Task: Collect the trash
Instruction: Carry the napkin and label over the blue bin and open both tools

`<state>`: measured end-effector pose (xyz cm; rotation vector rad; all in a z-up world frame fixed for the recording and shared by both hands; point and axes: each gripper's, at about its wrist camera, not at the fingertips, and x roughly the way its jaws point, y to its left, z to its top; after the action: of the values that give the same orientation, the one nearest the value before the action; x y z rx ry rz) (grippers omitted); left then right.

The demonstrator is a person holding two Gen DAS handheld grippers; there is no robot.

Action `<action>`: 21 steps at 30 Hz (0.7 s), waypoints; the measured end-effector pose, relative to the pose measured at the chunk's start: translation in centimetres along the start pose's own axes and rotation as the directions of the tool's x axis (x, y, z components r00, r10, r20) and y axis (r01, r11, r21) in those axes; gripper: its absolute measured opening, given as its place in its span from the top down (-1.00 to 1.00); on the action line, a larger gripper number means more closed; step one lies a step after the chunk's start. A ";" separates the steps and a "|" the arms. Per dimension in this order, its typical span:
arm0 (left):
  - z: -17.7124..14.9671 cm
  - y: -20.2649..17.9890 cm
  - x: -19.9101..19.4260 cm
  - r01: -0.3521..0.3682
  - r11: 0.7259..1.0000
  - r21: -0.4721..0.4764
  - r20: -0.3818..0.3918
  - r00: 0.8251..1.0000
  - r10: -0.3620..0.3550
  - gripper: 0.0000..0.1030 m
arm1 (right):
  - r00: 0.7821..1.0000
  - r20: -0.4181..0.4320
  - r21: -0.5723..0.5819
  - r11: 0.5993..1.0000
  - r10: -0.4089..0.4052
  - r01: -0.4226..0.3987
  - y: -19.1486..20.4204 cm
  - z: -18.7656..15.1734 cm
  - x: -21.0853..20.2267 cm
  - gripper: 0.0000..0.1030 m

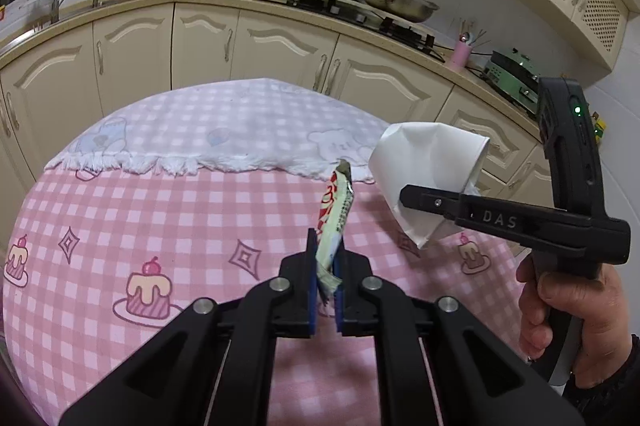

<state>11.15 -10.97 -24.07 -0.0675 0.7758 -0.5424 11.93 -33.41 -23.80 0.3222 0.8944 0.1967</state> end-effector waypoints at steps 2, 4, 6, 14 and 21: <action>0.0 -1.1 -0.6 0.006 1.000 0.017 0.009 1.000 -0.006 0.89 | 0.999 0.026 0.018 1.000 0.022 -0.023 -0.6 -0.5 -1.7 0.66; 0.0 -2.5 -1.0 0.016 0.999 0.036 0.015 1.000 -0.017 0.89 | 0.998 0.056 0.032 0.999 0.032 -0.034 -1.2 -1.0 -3.6 0.66; 0.0 -4.0 -1.3 0.031 0.998 0.055 0.019 0.999 -0.032 0.89 | 0.995 0.095 0.050 0.998 0.042 -0.047 -2.2 -1.6 -6.1 0.66; -0.6 -14.8 -0.8 0.178 0.965 0.195 -0.004 0.984 -0.180 0.89 | 0.971 0.235 0.166 0.986 -0.045 0.006 -9.7 -6.0 -16.9 0.66; -5.4 -26.4 3.9 0.363 0.872 0.327 -0.197 0.929 -0.312 0.89 | 0.949 0.172 0.379 0.907 -0.263 0.183 -20.6 -15.1 -22.3 0.66</action>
<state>-1.89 -34.89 -23.83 0.1793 0.7930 -1.0277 -13.00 -56.40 -23.59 0.5663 0.7371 -0.2186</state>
